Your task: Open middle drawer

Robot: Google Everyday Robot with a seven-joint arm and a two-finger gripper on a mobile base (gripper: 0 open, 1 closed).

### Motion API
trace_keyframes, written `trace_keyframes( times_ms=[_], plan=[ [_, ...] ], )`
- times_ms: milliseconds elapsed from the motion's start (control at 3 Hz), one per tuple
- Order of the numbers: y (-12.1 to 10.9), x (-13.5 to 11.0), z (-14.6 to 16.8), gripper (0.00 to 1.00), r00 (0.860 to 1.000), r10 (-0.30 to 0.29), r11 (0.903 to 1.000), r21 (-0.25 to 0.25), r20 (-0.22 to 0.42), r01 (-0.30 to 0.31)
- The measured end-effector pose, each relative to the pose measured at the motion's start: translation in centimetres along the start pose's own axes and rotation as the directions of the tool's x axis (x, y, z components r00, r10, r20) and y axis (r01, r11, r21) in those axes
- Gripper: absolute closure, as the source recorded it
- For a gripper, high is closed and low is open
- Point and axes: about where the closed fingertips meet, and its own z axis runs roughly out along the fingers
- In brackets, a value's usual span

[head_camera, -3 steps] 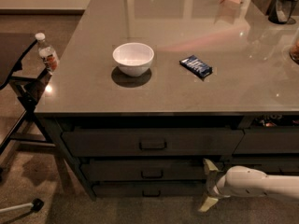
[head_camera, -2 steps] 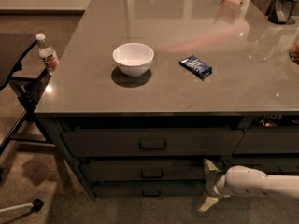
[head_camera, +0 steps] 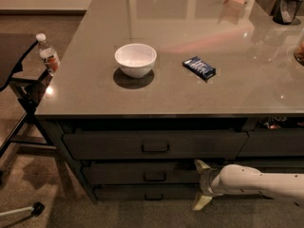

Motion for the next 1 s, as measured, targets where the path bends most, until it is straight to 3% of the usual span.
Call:
trace_keyframes(
  times_ms=[667,1000],
  plan=[
    [-1.0,0.0,0.2,0.00,1.000,0.006,0.9999,0.014,0.000,-0.006],
    [-2.3,-3.3,2.5,0.00,0.997,-0.056,0.9983,0.016,0.048,0.056]
  ],
)
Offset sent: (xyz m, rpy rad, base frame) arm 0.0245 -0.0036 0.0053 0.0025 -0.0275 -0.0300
